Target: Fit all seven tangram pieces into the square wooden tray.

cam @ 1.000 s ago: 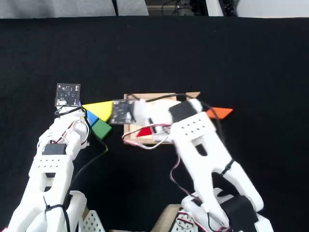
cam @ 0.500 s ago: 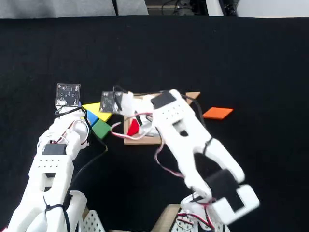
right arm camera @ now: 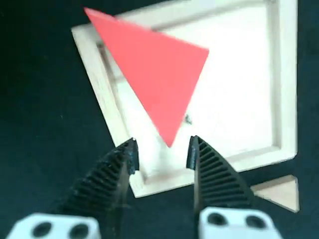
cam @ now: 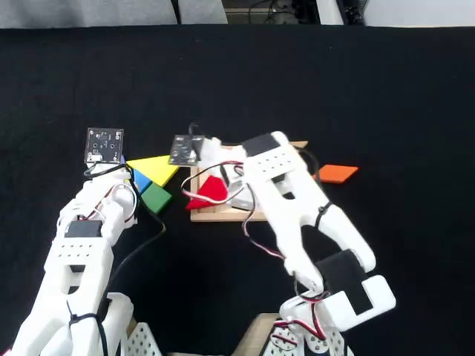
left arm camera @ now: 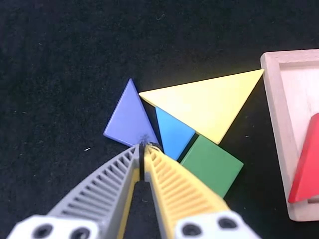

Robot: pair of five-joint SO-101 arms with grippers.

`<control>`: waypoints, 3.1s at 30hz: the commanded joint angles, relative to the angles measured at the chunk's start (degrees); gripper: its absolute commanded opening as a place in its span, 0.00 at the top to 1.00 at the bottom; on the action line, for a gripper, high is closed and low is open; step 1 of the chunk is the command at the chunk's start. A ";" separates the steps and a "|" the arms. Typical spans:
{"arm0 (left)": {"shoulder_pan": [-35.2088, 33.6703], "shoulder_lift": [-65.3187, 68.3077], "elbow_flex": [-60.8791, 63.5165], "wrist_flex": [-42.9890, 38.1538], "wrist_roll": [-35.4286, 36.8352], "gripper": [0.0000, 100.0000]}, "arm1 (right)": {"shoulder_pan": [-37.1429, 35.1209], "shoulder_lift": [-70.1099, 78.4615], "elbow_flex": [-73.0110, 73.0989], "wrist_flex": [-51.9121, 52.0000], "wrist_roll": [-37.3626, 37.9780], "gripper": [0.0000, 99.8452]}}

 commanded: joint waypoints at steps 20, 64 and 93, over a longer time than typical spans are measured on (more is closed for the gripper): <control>-0.40 -0.09 -0.40 -0.88 0.35 0.97 | -6.59 14.46 -18.51 -10.20 -16.97 0.99; -0.40 -0.09 -0.48 -0.88 0.35 0.97 | -2.29 22.64 -21.49 -8.26 -18.90 0.99; -0.40 -0.09 -0.31 -0.88 0.35 0.97 | 4.13 19.38 -18.51 -11.08 -18.90 0.99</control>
